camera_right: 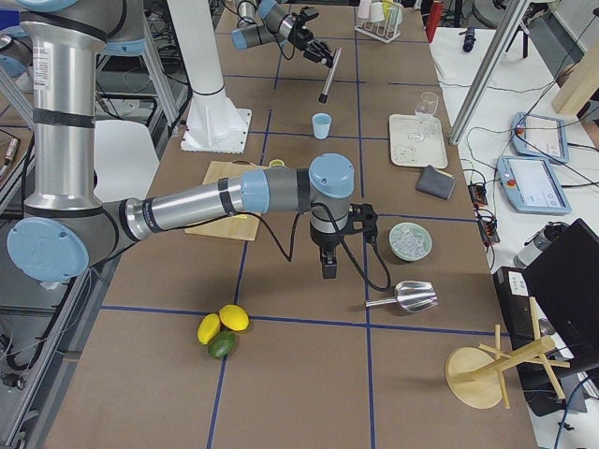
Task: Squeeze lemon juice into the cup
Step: 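Lift the muddler out of the cup with the left gripper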
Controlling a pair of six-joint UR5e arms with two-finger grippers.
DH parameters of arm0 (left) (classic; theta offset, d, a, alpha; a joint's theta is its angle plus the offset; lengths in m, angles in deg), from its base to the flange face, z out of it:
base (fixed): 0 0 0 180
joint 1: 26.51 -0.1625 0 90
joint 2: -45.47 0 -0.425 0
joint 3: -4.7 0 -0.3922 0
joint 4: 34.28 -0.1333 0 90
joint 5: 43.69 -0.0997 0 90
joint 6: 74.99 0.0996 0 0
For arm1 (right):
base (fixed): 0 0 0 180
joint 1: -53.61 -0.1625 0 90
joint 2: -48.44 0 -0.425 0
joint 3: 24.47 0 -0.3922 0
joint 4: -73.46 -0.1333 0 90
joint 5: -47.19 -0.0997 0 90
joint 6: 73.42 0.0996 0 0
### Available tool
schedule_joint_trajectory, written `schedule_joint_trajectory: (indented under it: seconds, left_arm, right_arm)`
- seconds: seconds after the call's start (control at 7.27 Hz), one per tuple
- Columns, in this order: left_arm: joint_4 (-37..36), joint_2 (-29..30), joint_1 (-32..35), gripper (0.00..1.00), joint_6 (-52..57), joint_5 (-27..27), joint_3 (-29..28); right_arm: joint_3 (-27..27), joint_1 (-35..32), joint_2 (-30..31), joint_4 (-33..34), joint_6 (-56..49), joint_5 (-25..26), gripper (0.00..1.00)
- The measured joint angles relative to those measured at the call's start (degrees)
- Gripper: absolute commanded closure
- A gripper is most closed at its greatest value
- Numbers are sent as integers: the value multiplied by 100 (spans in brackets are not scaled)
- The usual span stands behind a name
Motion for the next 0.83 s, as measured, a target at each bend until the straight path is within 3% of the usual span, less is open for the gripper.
schedule_joint_trajectory:
  seconds: [0.28,0.55,0.83]
  left_arm:
    - [-188,-545,1021,100,-263,2287,282]
    - [-919,-1061,2074,100,-410,4790,445]
    - [-1910,-1611,2963,100,-784,6585,618]
  right_arm:
    - [-48,0,1,0,3,3,0]
    - [-73,0,1,0,4,6,0]
    - [-77,0,-1,-4,4,11,0]
